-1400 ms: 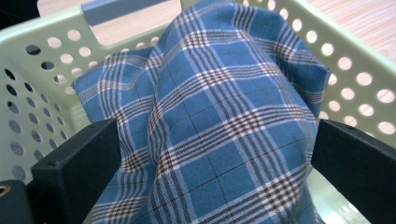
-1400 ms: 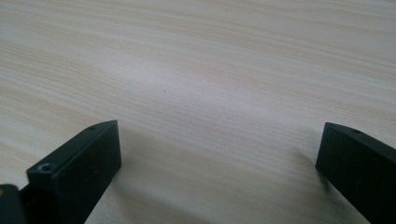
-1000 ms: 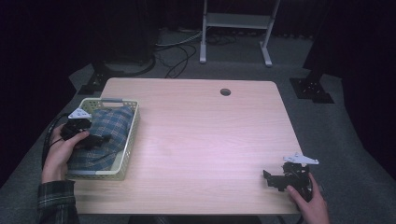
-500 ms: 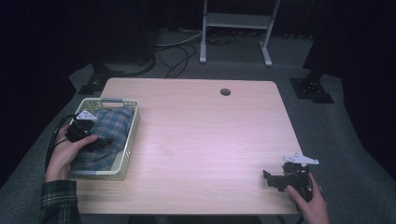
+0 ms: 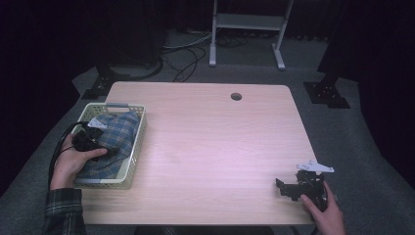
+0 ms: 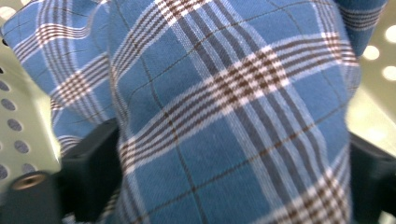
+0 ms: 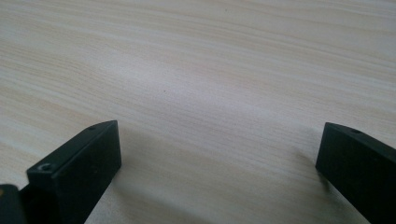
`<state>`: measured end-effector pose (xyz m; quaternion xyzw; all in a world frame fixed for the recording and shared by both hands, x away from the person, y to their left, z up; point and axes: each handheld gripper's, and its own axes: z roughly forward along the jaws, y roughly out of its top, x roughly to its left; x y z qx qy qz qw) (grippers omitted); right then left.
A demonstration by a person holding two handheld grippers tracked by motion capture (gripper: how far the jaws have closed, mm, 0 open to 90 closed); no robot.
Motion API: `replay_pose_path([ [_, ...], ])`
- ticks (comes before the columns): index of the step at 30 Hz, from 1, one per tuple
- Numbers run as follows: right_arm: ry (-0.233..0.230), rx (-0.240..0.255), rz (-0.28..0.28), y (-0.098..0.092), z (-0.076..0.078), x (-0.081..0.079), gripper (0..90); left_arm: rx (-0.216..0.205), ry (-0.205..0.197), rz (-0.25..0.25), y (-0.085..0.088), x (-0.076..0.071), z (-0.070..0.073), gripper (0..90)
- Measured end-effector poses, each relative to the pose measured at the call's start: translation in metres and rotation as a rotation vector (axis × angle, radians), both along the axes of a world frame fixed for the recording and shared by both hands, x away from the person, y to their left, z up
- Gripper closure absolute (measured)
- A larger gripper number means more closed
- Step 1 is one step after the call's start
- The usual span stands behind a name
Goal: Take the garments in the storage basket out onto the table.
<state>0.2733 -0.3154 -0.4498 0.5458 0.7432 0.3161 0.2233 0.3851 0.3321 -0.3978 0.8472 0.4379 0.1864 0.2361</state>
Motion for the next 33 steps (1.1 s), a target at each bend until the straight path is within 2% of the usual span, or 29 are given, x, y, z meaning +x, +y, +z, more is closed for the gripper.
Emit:
replay_pose_path([
  [6, 0.000, 0.000, 0.000, 0.000, 0.000, 0.000, 0.0, 0.013, -0.008, -0.011, 0.002, -0.003, 0.004, 33.1],
  [12, 0.000, 0.000, 0.000, 0.000, 0.000, 0.000, 0.0, 0.016, -0.003, 0.011, 0.002, -0.004, 0.009, 37.1],
  [16, 0.000, 0.000, 0.000, 0.000, 0.000, 0.000, 0.0, -0.013, 0.012, 0.047, 0.004, -0.005, 0.014, 40.4],
  [22, 0.000, 0.000, 0.000, 0.000, 0.000, 0.000, 0.0, -0.034, 0.028, 0.077, 0.006, -0.005, 0.020, 43.6],
  [29, 0.000, 0.000, 0.000, 0.000, 0.000, 0.000, 0.0, -0.040, 0.027, 0.072, 0.006, -0.006, 0.022, 43.8],
  [33, 0.000, 0.000, 0.000, 0.000, 0.000, 0.000, 0.0, -0.063, 0.008, 0.078, 0.007, -0.008, 0.027, 43.8],
])
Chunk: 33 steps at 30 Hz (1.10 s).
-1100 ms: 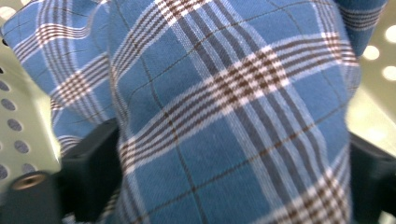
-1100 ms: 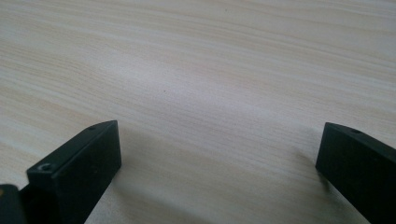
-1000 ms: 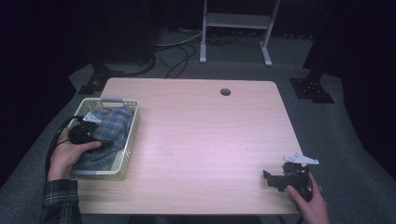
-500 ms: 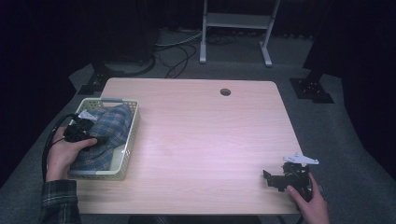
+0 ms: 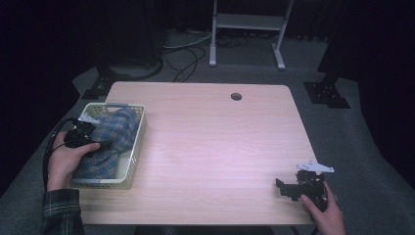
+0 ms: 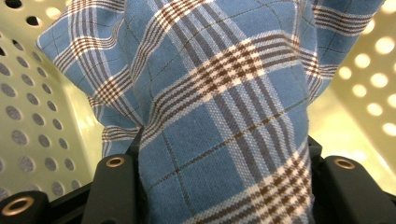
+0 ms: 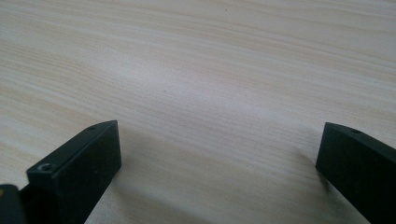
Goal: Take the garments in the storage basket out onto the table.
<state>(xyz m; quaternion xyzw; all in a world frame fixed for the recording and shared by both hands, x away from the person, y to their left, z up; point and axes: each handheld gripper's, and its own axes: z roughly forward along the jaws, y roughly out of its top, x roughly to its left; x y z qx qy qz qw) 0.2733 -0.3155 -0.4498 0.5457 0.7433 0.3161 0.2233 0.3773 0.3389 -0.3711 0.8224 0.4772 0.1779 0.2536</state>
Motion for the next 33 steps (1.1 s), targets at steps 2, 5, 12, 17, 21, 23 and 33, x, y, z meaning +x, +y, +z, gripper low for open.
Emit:
replay_pose_path([
  [2, 0.000, 0.000, 0.000, 0.000, 0.000, 0.000, 0.0, -0.006, -0.014, -0.002, 0.001, -0.001, 0.003, 43.8],
  [5, 0.000, 0.000, 0.000, 0.000, 0.000, 0.000, 0.0, -0.034, -0.041, 0.014, 0.002, -0.003, 0.008, 43.7],
  [12, 0.000, 0.000, 0.000, 0.000, 0.000, 0.000, 0.0, -0.069, -0.072, 0.036, 0.003, -0.007, 0.018, 43.7],
  [17, 0.000, 0.000, 0.000, 0.000, 0.000, 0.000, 0.0, -0.097, -0.117, 0.073, 0.004, -0.013, 0.031, 43.6],
  [21, 0.000, 0.000, 0.000, 0.000, 0.000, 0.000, 0.0, -0.117, -0.151, 0.093, 0.004, -0.017, 0.040, 43.5],
  [23, 0.000, 0.000, 0.000, 0.000, 0.000, 0.000, 0.0, -0.126, -0.168, 0.097, 0.003, -0.019, 0.044, 43.5],
  [33, 0.000, 0.000, 0.000, 0.000, 0.000, 0.000, 0.0, -0.149, -0.252, 0.113, -0.002, -0.028, 0.065, 43.5],
])
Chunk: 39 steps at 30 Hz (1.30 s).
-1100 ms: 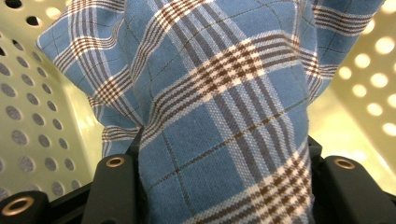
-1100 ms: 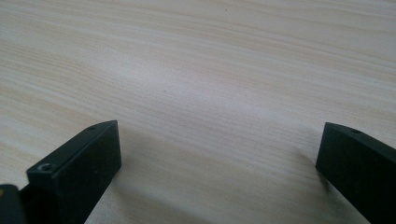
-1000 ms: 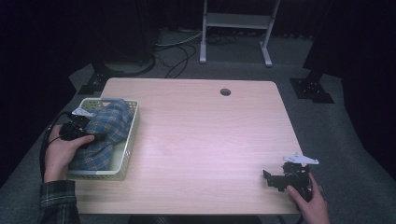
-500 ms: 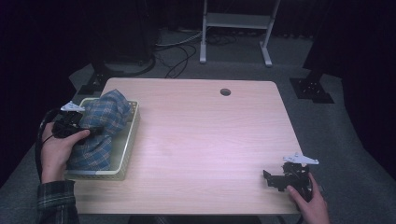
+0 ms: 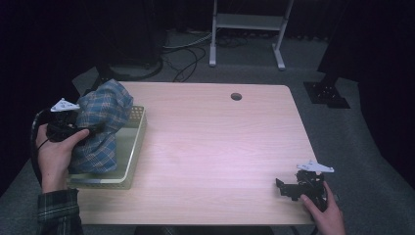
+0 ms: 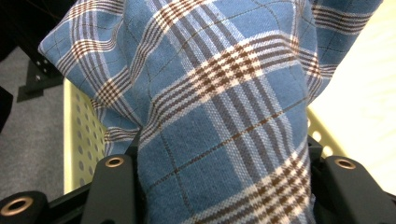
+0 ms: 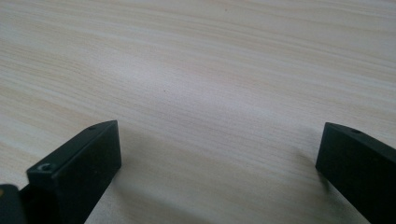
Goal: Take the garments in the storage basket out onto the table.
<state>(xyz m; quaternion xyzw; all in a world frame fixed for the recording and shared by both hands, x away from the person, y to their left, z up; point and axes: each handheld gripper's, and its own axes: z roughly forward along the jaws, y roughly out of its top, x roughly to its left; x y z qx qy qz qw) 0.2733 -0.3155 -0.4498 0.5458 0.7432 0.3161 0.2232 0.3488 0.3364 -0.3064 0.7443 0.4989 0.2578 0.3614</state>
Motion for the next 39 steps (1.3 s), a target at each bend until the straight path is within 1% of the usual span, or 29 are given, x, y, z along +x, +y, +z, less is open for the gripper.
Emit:
replay_pose_path([
  [1, 0.000, 0.000, 0.000, 0.000, 0.000, 0.000, 0.0, 0.000, 0.000, 0.000, 0.000, 0.000, 0.000, 43.5],
  [2, 0.000, 0.000, 0.000, 0.000, 0.000, 0.000, 0.0, -0.020, -0.026, 0.006, -0.001, -0.003, 0.005, 43.5],
  [4, 0.000, 0.000, 0.000, 0.000, 0.000, 0.000, 0.0, -0.032, -0.050, 0.006, -0.002, -0.005, 0.009, 43.4],
  [5, 0.000, 0.000, 0.000, 0.000, 0.000, 0.000, 0.0, -0.032, -0.050, 0.006, -0.002, -0.005, 0.009, 43.5],
  [6, 0.000, 0.000, 0.000, 0.000, 0.000, 0.000, 0.0, -0.044, -0.073, 0.007, -0.003, -0.008, 0.013, 43.5],
  [7, 0.000, 0.000, 0.000, 0.000, 0.000, 0.000, 0.0, -0.044, -0.073, 0.007, -0.003, -0.008, 0.013, 43.5],
  [8, 0.000, 0.000, 0.000, 0.000, 0.000, 0.000, 0.0, -0.058, -0.092, 0.007, -0.004, -0.010, 0.017, 43.5],
  [10, 0.000, 0.000, 0.000, 0.000, 0.000, 0.000, 0.0, -0.069, -0.110, 0.005, -0.005, -0.011, 0.019, 43.5],
  [12, 0.000, 0.000, 0.000, 0.000, 0.000, 0.000, 0.0, -0.077, -0.140, 0.015, -0.007, -0.013, 0.020, 43.5],
  [13, 0.000, 0.000, 0.000, 0.000, 0.000, 0.000, 0.0, -0.077, -0.140, 0.015, -0.007, -0.013, 0.020, 43.5],
  [14, 0.000, 0.000, 0.000, 0.000, 0.000, 0.000, 0.0, -0.085, -0.158, 0.015, -0.007, -0.014, 0.022, 43.5],
  [15, 0.000, 0.000, 0.000, 0.000, 0.000, 0.000, 0.0, -0.085, -0.158, 0.015, -0.007, -0.014, 0.022, 43.5],
  [17, 0.000, 0.000, 0.000, 0.000, 0.000, 0.000, 0.0, -0.099, -0.179, 0.013, -0.009, -0.015, 0.024, 43.5],
  [18, 0.000, 0.000, 0.000, 0.000, 0.000, 0.000, 0.0, -0.113, -0.201, 0.010, -0.010, -0.017, 0.026, 43.5],
  [19, 0.000, 0.000, 0.000, 0.000, 0.000, 0.000, 0.0, -0.113, -0.201, 0.010, -0.010, -0.017, 0.026, 43.5],
  [20, 0.000, 0.000, 0.000, 0.000, 0.000, 0.000, 0.0, -0.130, -0.218, 0.006, -0.011, -0.018, 0.028, 43.5],
  [24, -0.001, -0.001, 0.001, 0.000, 0.000, 0.000, 0.0, -0.175, -0.272, -0.010, -0.015, -0.022, 0.035, 43.6],
  [25, -0.001, -0.001, 0.001, 0.000, 0.000, 0.000, 0.0, -0.175, -0.272, -0.010, -0.015, -0.022, 0.035, 43.6],
  [26, -0.001, 0.000, 0.000, 0.000, 0.000, 0.000, 0.0, -0.195, -0.287, -0.023, -0.016, -0.023, 0.039, 43.6],
  [28, -0.001, 0.000, 0.000, 0.000, 0.000, 0.000, 0.0, -0.212, -0.303, -0.033, -0.019, -0.024, 0.043, 43.6],
  [29, -0.001, 0.000, 0.000, 0.000, 0.000, 0.000, 0.0, -0.212, -0.303, -0.033, -0.019, -0.024, 0.043, 43.6],
  [31, -0.001, 0.000, 0.000, 0.000, 0.000, 0.000, 0.0, -0.226, -0.316, -0.042, -0.022, -0.026, 0.047, 43.6],
  [37, -0.001, 0.000, 0.000, 0.000, 0.000, 0.000, 0.0, -0.244, -0.339, -0.057, -0.030, -0.028, 0.055, 43.5],
  [39, -0.001, 0.000, 0.000, 0.000, 0.000, 0.000, 0.0, -0.260, -0.345, -0.061, -0.032, -0.029, 0.056, 43.5],
])
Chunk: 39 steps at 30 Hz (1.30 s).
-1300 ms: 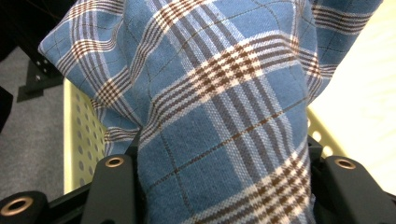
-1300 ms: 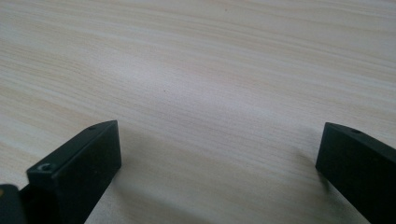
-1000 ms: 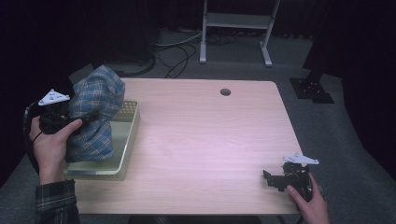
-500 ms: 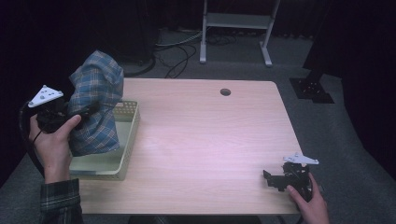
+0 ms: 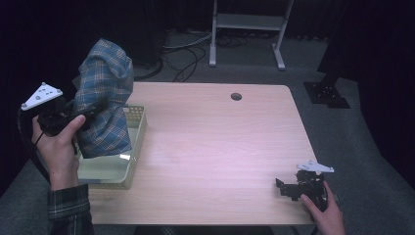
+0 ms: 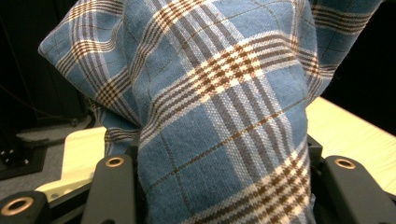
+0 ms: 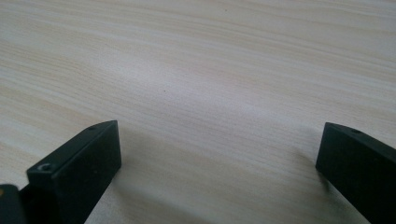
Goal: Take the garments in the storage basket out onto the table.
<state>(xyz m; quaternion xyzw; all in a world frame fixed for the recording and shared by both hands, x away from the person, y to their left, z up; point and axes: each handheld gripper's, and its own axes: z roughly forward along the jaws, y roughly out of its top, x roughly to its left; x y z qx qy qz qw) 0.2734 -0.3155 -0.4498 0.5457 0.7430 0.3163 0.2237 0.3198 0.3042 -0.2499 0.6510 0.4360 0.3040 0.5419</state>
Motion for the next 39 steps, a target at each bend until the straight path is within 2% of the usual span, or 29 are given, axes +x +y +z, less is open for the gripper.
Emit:
replay_pose_path([
  [6, 0.001, 0.000, 0.000, 0.000, 0.000, 0.000, 0.0, -0.005, -0.020, -0.007, -0.011, -0.002, 0.003, 43.5],
  [13, 0.001, 0.000, 0.000, 0.000, 0.000, 0.000, 0.0, -0.038, -0.041, -0.036, -0.026, -0.004, 0.000, 43.6],
  [22, 0.001, 0.000, 0.001, 0.000, 0.000, 0.000, 0.0, -0.061, -0.061, -0.097, -0.053, -0.004, -0.002, 43.6],
  [25, 0.000, 0.000, 0.001, 0.000, 0.000, 0.000, 0.0, -0.071, -0.070, -0.132, -0.067, -0.003, -0.003, 43.5],
  [39, 0.001, 0.000, 0.000, 0.000, 0.000, 0.000, 0.0, -0.100, -0.092, -0.232, -0.108, 0.000, -0.008, 43.5],
])
